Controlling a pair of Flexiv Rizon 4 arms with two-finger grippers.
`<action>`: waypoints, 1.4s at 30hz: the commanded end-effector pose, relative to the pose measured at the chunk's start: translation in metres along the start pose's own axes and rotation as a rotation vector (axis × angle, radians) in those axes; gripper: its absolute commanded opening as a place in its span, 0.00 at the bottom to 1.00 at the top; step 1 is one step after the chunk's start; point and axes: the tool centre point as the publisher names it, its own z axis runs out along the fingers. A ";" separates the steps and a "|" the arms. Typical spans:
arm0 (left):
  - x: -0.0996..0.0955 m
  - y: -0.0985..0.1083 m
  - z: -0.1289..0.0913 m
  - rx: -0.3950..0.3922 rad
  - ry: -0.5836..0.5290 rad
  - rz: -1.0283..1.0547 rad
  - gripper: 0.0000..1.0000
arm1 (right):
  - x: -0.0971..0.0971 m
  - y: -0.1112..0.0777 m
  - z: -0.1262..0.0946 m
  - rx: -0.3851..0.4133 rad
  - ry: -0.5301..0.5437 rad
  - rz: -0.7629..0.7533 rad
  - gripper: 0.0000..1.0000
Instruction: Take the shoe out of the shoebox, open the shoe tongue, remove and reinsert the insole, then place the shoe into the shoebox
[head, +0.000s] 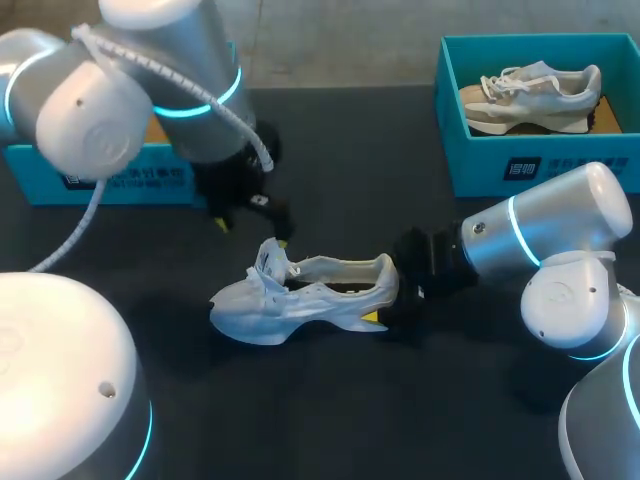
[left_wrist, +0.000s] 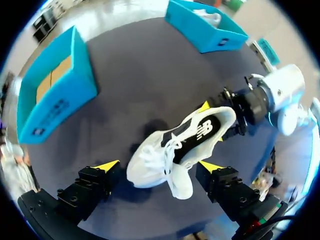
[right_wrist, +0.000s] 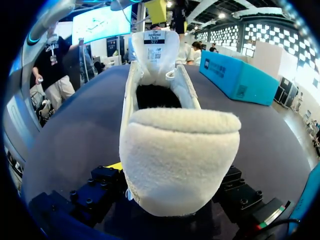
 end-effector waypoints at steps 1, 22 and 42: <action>0.004 -0.032 -0.009 -0.056 -0.021 0.342 1.00 | 0.000 -0.002 0.007 0.004 -0.003 0.001 0.00; -0.002 -0.064 -0.027 -0.028 -0.042 0.593 0.00 | 0.000 -0.002 0.007 0.004 -0.003 0.001 0.00; -0.002 -0.064 -0.027 -0.028 -0.042 0.593 0.00 | 0.000 -0.002 0.007 0.004 -0.003 0.001 0.00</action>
